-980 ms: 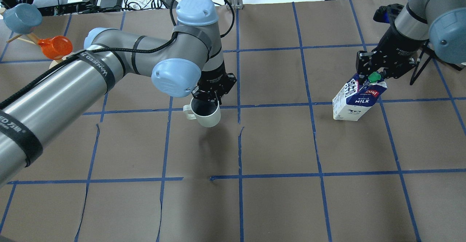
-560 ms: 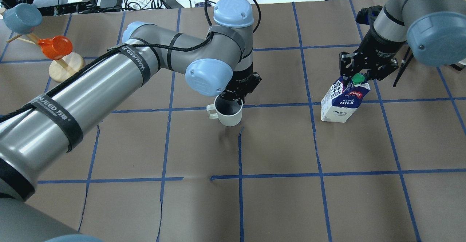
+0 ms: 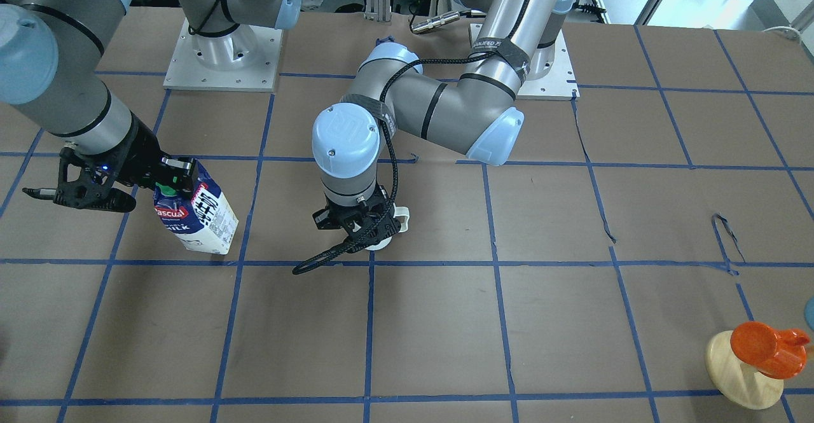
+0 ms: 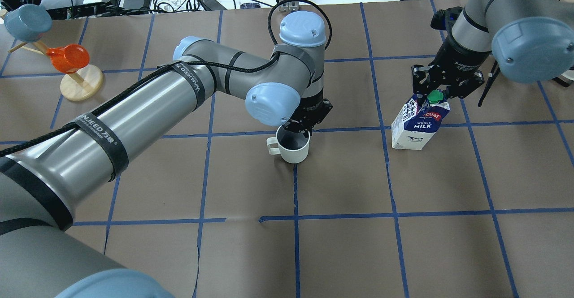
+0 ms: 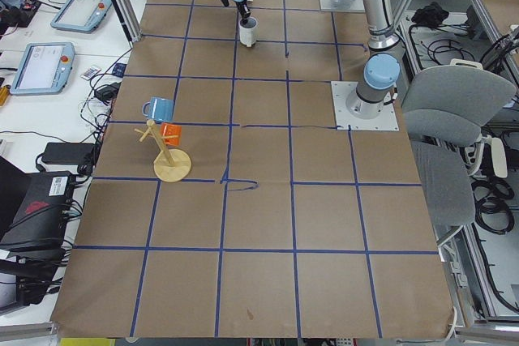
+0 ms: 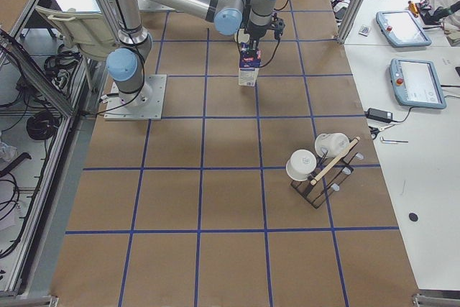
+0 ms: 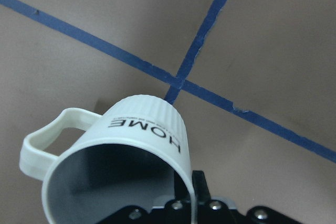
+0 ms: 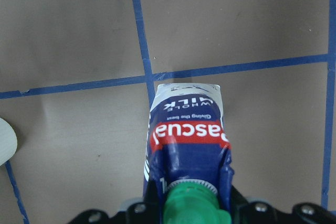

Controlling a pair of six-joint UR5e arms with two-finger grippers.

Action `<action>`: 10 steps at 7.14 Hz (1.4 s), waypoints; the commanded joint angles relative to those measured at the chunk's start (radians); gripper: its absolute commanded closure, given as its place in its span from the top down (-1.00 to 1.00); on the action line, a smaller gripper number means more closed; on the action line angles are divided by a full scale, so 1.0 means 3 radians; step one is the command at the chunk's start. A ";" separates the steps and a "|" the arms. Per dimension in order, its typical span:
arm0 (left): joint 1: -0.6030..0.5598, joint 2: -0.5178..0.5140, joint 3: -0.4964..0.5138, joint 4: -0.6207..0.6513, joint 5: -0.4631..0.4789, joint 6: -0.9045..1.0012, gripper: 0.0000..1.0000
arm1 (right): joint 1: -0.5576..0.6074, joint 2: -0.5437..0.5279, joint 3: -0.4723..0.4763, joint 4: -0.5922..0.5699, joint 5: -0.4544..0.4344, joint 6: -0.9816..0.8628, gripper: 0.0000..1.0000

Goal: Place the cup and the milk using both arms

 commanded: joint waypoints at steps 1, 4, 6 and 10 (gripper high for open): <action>-0.0032 -0.0006 -0.0003 -0.0011 -0.0036 -0.0006 -0.88 | 0.0007 -0.0004 -0.0001 0.0009 0.0007 0.0014 -0.69; -0.0032 0.0091 0.0043 -0.0010 -0.0006 0.0000 1.00 | 0.0048 0.0031 -0.0011 0.0014 0.0032 0.0019 -0.68; 0.0227 0.0264 0.0338 -0.0304 -0.0005 0.0411 1.00 | 0.0292 0.0042 -0.0027 -0.0062 0.0007 0.0201 -0.68; 0.1081 0.1030 0.0544 -0.1246 -0.0026 0.2195 1.00 | 0.0844 0.0240 -0.0067 -0.0419 0.0022 0.0499 -0.66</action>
